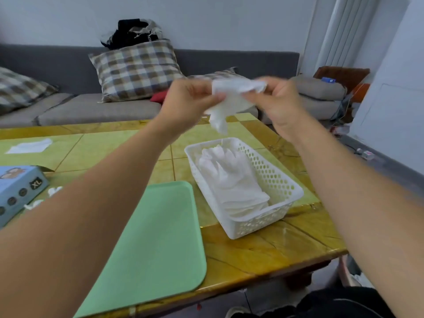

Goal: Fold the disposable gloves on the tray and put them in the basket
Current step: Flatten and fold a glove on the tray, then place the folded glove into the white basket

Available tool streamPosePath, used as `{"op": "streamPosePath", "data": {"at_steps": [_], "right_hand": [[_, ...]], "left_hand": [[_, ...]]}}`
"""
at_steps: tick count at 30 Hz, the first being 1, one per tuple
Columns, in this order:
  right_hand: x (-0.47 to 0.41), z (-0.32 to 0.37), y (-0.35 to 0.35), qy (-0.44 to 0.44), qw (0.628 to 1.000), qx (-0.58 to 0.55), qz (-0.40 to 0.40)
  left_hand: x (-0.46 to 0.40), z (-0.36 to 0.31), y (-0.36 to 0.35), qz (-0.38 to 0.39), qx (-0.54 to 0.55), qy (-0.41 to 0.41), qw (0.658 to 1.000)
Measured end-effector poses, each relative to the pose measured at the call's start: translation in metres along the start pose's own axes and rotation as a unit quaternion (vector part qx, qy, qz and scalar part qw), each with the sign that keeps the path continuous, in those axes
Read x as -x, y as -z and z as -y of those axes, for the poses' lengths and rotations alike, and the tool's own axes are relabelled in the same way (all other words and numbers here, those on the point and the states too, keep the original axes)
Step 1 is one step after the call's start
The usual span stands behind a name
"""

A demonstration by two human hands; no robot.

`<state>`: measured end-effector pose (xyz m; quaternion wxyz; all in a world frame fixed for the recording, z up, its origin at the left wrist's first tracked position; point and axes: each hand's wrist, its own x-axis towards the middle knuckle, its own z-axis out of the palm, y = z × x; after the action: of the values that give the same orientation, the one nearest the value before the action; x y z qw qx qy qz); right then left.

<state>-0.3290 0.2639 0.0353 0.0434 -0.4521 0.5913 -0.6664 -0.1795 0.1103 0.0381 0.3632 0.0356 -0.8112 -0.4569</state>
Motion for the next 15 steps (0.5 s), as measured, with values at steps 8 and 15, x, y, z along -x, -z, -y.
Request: {"op": "streamPosePath", "data": {"at_steps": [8,15], "right_hand": [[0.076,-0.054,0.029,-0.155,0.955,0.173,0.185],[0.09,-0.03,0.025,-0.129,0.878,0.331,0.321]], "left_hand": [[0.069,0.057,-0.027,0.136,-0.099,0.036,0.985],[0.09,0.041,-0.025,0.265,-0.238,-0.019,0.934]]}}
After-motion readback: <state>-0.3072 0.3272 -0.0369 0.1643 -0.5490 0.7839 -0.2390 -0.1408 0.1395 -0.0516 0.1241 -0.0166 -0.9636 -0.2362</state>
